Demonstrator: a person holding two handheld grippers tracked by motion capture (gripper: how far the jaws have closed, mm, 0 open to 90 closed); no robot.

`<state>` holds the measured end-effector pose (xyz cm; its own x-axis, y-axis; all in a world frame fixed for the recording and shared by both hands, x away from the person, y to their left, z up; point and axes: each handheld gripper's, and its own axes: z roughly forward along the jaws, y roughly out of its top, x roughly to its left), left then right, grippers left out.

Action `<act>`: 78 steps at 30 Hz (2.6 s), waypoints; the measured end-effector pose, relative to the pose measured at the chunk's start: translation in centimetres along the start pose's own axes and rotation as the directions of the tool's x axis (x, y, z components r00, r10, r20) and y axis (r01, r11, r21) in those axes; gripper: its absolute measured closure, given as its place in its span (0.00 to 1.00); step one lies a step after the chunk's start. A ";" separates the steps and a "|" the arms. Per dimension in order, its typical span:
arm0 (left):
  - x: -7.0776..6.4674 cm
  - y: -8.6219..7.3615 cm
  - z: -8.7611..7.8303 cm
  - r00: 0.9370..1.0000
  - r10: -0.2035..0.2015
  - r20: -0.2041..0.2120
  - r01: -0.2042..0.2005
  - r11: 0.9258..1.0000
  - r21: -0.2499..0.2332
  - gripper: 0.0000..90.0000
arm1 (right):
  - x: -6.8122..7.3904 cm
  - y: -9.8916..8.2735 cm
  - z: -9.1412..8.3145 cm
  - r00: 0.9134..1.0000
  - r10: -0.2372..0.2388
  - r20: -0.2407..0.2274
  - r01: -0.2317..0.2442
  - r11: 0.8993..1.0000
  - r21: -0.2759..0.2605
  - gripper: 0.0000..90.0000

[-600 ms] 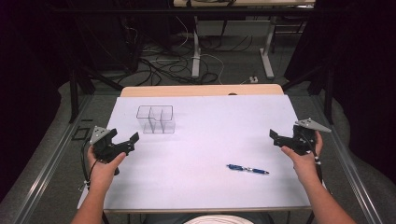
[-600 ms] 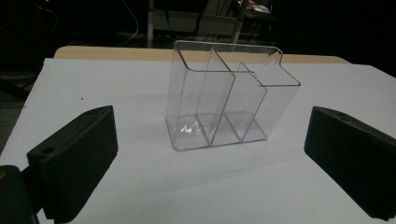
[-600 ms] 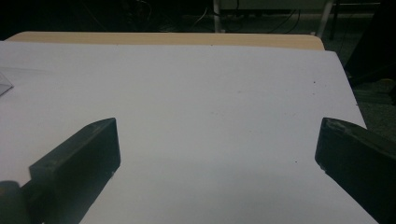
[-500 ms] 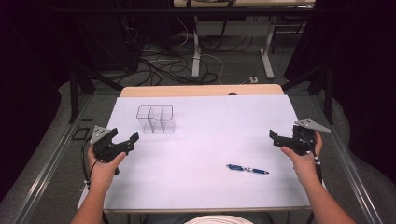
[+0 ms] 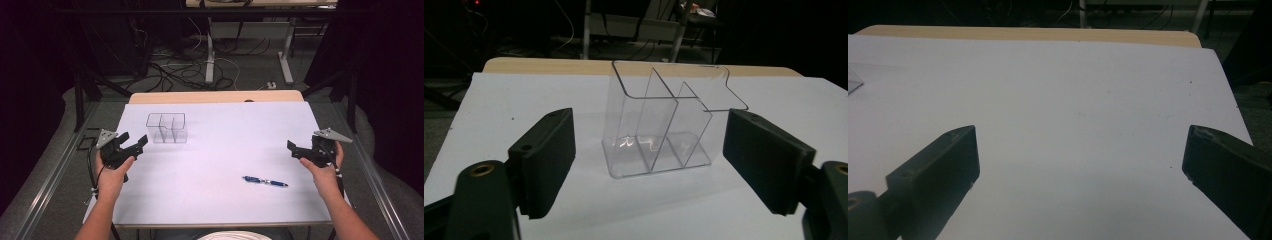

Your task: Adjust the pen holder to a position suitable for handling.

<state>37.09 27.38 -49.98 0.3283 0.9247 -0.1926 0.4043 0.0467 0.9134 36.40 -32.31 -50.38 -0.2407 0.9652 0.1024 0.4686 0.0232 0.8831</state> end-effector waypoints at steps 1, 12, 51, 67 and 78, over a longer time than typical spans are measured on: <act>0.0 0.2 0.1 1.000 0.005 -0.003 -0.005 1.000 0.005 0.26 | 0.0 0.0 0.0 1.000 0.000 -0.001 0.000 1.000 -0.002 0.02; 0.6 2.3 1.0 1.000 0.003 -0.026 -0.002 1.000 0.015 0.31 | -0.2 -0.2 0.3 0.999 0.032 -0.011 -0.032 0.999 0.014 0.05; 2.7 7.1 5.4 0.994 -0.108 -0.030 0.111 0.982 0.152 0.95 | 0.0 -0.4 0.9 0.999 0.030 -0.022 -0.029 0.999 0.033 0.07; 3.1 5.7 8.7 0.997 -0.059 -0.048 0.069 0.971 0.230 1.00 | 0.1 -0.5 1.1 0.999 0.037 -0.024 -0.036 0.998 0.043 0.07; 3.8 5.1 9.8 0.991 -0.132 -0.008 0.129 0.951 0.281 1.00 | 0.1 -0.6 1.2 0.999 0.037 -0.022 -0.036 0.998 0.048 0.07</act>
<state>48.74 27.40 -49.60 0.2649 0.9136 -0.3085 0.6664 0.0578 0.7434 37.10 -31.97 -51.45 -0.2418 0.9594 0.1449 0.5169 0.0010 0.8560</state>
